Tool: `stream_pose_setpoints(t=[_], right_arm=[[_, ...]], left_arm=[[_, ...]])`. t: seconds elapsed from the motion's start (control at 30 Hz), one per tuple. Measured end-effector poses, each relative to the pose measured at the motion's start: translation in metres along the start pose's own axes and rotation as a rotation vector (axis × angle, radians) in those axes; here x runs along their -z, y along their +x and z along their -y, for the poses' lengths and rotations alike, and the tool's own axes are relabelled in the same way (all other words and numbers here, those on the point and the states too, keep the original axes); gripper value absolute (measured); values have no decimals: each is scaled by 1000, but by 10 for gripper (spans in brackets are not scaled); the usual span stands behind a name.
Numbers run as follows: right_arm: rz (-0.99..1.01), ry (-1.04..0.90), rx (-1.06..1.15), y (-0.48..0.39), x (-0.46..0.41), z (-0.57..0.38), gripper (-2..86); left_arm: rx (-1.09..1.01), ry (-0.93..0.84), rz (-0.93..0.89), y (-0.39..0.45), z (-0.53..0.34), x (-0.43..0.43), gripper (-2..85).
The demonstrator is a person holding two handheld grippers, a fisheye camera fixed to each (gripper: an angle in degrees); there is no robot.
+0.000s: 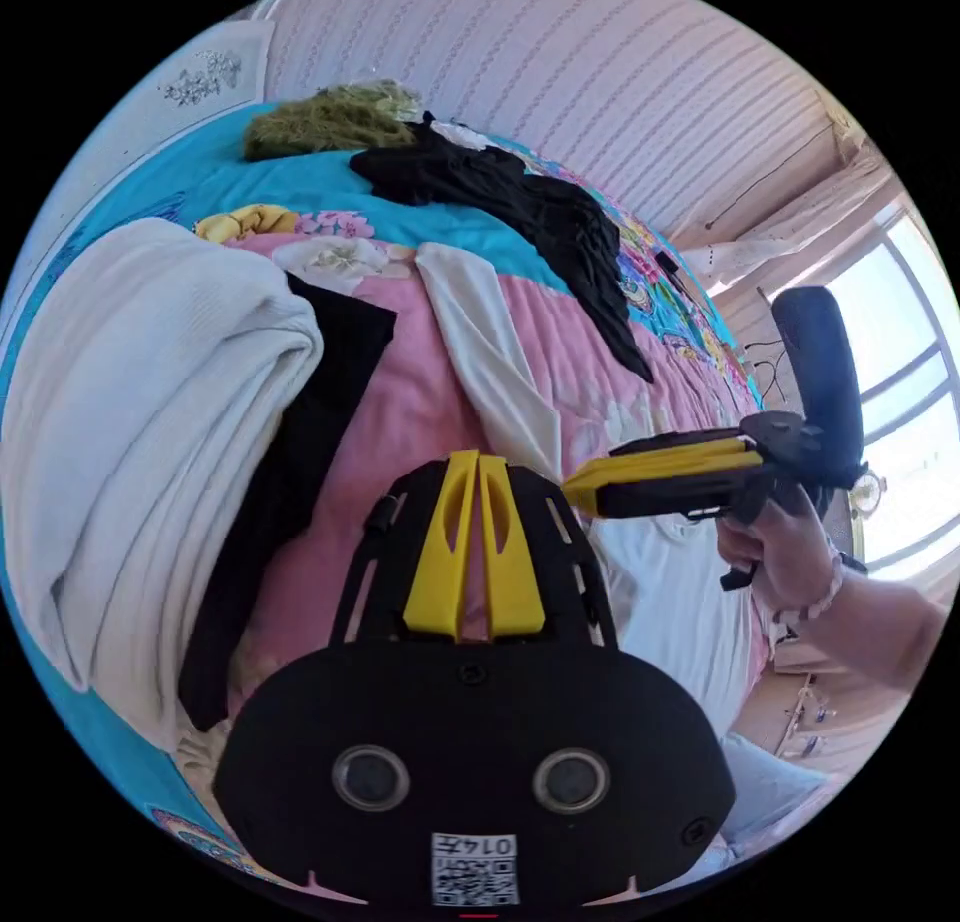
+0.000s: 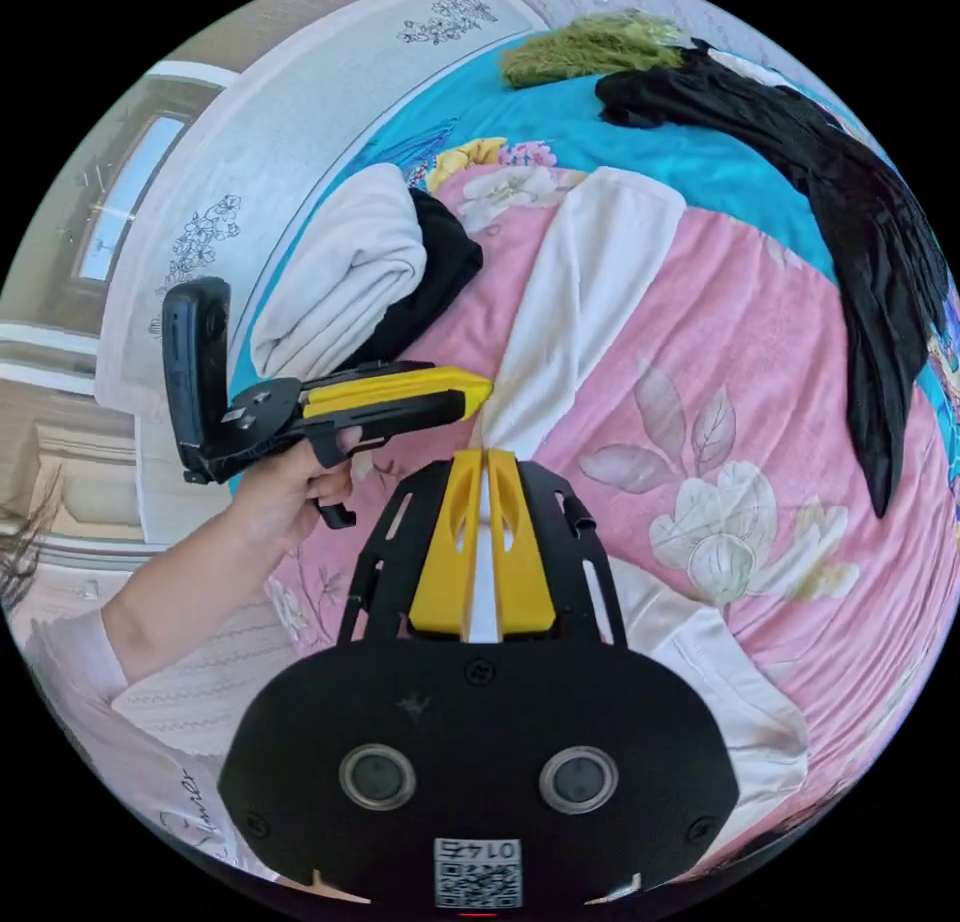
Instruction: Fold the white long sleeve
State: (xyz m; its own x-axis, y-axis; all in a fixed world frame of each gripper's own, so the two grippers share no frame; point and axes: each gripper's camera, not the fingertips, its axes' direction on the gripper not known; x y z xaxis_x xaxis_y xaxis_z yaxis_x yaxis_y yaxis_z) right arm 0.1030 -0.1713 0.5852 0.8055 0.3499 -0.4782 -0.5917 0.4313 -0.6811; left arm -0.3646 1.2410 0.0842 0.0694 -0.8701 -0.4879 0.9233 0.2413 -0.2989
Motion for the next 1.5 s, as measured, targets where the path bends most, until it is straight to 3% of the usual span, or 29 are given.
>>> stream_pose_setpoints(t=[0.13,0.27,0.43,0.5,0.57,0.63,0.7,0.9,1.07,1.27,1.4,1.5], right_arm=[[11,2,199,-60,38,16,5],[84,-28,357,-113,50,30,2],[326,-183,515,-189,28,36,1],[296,-257,536,-211,11,32,1],[222,-317,524,-225,-7,28,1],[191,-355,484,-235,-20,27,1],[169,-345,442,-241,-20,31,1],[215,-190,464,-287,11,59,2],[332,-150,560,-355,-2,96,0],[210,-173,504,-399,-37,137,20],[-29,-171,374,-391,-39,153,68],[-167,-284,307,-386,-63,160,53]], left_arm=[[27,110,-30,-32,-54,75,-7],[184,208,-89,-70,-91,124,17],[342,223,-307,-105,-109,133,94],[344,140,-255,-106,-112,121,93],[340,-54,-219,-109,-118,90,64],[303,-22,-136,-113,-128,95,20],[321,-34,-216,-125,-136,108,-2],[416,255,-81,-150,-258,275,-9],[735,384,161,-179,-387,394,-9],[866,366,269,-234,-435,403,16],[938,360,283,-249,-469,410,31],[925,329,300,-256,-483,410,45]])
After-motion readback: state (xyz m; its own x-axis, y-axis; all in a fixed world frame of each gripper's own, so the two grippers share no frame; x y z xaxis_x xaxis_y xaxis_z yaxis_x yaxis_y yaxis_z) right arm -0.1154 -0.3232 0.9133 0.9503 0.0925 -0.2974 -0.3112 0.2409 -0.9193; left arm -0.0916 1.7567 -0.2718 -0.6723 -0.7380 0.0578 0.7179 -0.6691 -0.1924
